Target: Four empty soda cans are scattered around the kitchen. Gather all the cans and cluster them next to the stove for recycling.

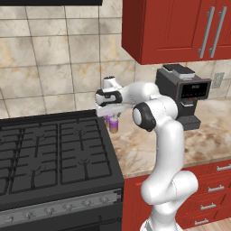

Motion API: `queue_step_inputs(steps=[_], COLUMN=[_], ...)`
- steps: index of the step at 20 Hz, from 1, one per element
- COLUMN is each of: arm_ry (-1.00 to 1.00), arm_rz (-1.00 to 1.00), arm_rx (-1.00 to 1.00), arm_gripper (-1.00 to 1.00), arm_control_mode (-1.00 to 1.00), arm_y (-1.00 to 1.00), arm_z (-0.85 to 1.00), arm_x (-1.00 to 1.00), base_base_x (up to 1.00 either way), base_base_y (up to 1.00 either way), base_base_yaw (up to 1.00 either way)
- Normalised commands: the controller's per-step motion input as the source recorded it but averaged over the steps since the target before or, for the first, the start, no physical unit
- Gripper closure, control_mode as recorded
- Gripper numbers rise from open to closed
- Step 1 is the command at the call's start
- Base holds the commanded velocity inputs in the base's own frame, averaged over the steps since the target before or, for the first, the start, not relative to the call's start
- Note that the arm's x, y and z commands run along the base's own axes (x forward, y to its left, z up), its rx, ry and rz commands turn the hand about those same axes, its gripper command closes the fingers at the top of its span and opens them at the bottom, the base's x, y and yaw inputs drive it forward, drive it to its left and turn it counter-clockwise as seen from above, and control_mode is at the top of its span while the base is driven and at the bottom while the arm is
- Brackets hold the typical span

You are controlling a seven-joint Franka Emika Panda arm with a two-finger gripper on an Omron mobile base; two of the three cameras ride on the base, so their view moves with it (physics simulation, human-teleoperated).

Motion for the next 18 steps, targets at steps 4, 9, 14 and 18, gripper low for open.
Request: queue_step_inputs(steps=[4,9,14,18], arm_ry=[-0.02,-0.03,-0.05,-0.1], arm_rz=[0.0,0.0,0.0,0.0], arm_rx=[0.0,0.0,0.01,0.06], arm_gripper=[-1.0,-1.0,-1.0,-1.0], arm_control_mode=[-1.0,-1.0,-1.0,-1.0], arm_y=[0.0,-0.01,-0.07,-0.16], arm_z=[0.25,0.31,0.41,0.53], arm_x=[-0.17,-0.17,-0.19,-0.27], base_base_x=[0.0,0.0,0.0,0.0], base_base_y=[0.0,0.0,0.0,0.0], base_base_yaw=[0.0,0.0,0.0,0.0])
